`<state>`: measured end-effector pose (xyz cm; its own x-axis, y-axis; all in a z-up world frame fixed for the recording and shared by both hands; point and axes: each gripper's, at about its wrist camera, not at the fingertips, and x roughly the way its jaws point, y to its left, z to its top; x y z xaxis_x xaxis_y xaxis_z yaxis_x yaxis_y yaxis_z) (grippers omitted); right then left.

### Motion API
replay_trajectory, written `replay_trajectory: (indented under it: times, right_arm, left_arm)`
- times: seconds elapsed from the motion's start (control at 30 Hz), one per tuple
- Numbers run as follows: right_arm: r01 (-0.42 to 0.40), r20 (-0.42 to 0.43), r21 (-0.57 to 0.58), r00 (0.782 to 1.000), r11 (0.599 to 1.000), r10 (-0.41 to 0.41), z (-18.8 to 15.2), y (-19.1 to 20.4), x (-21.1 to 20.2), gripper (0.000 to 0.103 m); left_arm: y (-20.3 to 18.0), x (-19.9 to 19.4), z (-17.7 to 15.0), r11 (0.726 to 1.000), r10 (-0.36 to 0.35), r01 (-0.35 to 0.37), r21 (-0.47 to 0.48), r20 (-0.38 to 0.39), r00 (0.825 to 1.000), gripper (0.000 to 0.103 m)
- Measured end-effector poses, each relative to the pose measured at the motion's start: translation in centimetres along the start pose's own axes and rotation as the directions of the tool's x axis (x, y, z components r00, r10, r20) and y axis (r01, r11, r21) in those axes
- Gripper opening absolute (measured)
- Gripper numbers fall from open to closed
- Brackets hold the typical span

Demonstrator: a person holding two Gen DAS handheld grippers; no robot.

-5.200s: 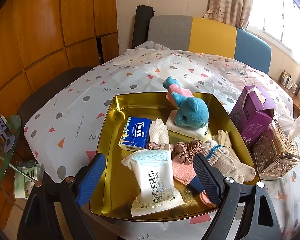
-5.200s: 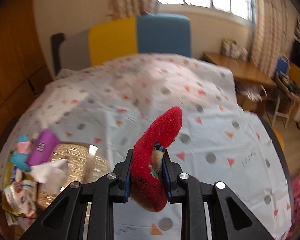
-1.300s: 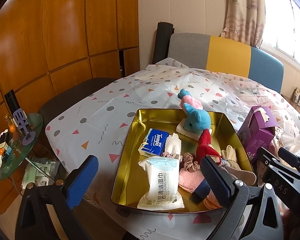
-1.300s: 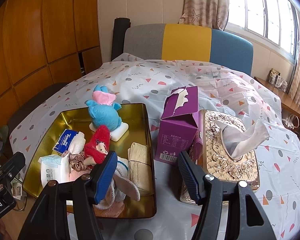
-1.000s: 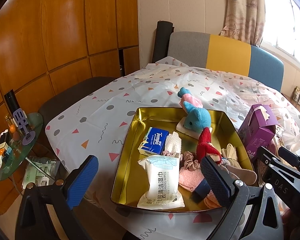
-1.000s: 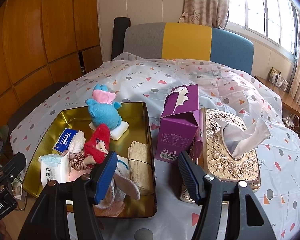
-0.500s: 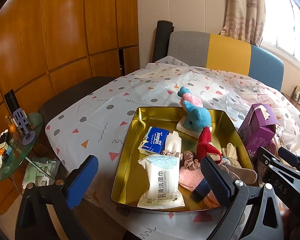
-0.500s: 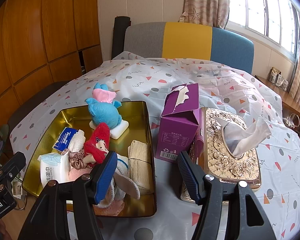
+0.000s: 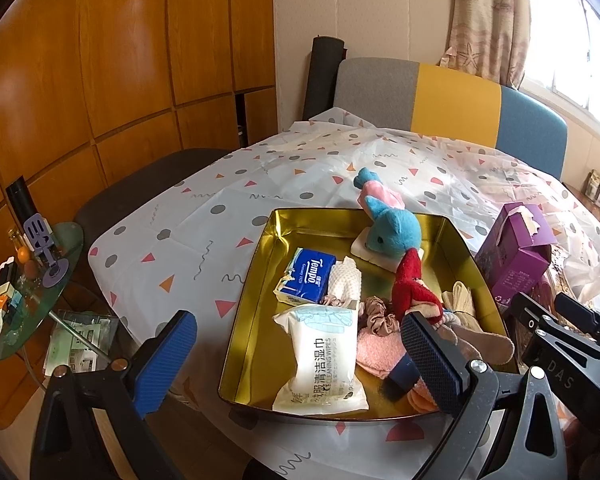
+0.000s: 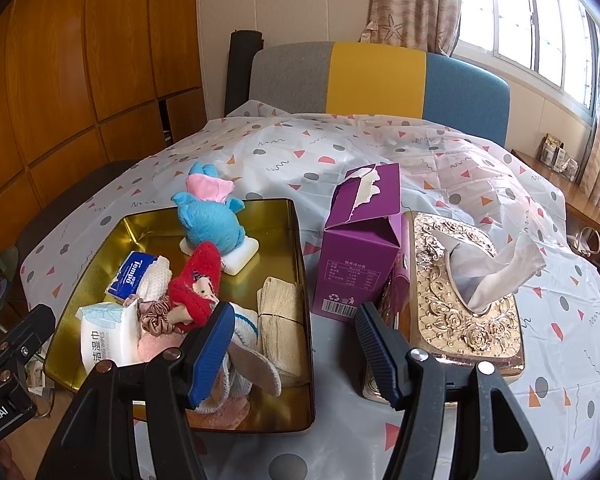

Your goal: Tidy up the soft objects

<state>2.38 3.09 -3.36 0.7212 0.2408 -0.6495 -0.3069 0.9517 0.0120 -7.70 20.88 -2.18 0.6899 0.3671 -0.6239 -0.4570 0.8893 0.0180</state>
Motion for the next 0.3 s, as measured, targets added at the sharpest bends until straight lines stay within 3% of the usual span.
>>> replay_trajectory:
  times: [0.3]
  right_arm:
    - [-0.003, 0.004, -0.001, 1.0, 1.0, 0.003, -0.09, -0.05, 0.03, 0.064]
  left_arm:
    - [0.24, 0.19, -0.07, 1.0, -0.007, 0.007, -0.005, -0.003, 1.0, 0.101]
